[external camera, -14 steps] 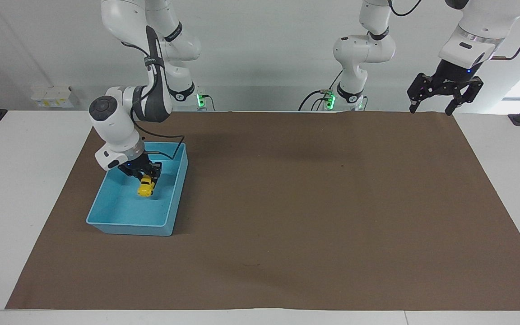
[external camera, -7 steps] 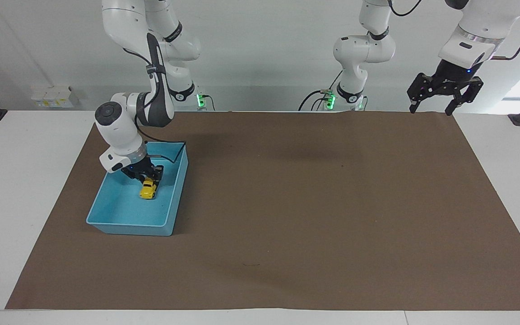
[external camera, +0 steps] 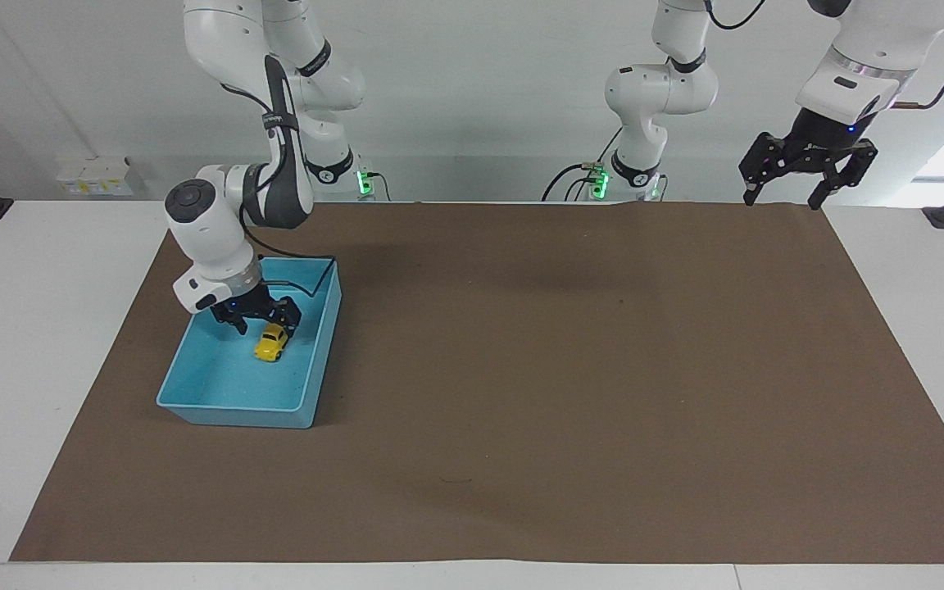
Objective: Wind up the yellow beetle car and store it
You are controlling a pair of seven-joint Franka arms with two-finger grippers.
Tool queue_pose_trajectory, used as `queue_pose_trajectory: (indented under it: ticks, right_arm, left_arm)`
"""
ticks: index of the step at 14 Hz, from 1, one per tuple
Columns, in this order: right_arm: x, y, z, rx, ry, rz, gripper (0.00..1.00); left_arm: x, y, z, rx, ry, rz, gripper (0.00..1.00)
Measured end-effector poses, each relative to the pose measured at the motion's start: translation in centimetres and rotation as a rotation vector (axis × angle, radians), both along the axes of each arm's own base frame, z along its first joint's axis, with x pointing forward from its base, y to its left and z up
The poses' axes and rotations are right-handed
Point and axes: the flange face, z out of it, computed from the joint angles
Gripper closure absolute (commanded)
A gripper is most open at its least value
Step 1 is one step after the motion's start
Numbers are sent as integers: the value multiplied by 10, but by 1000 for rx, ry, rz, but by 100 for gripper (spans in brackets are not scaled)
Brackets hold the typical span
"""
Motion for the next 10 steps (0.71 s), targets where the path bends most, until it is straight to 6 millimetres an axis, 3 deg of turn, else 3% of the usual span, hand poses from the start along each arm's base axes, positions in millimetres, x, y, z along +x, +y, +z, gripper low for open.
queue_pose_trajectory:
  ticks: [6, 10]
  right_arm:
    - [18, 4, 49, -2, -22, 8, 0]
    - [26, 8, 103, -1, 12, 17, 0]
  left_arm:
    - [0, 0, 0, 0, 0, 0, 0]
    - [0, 0, 0, 0, 0, 0, 0]
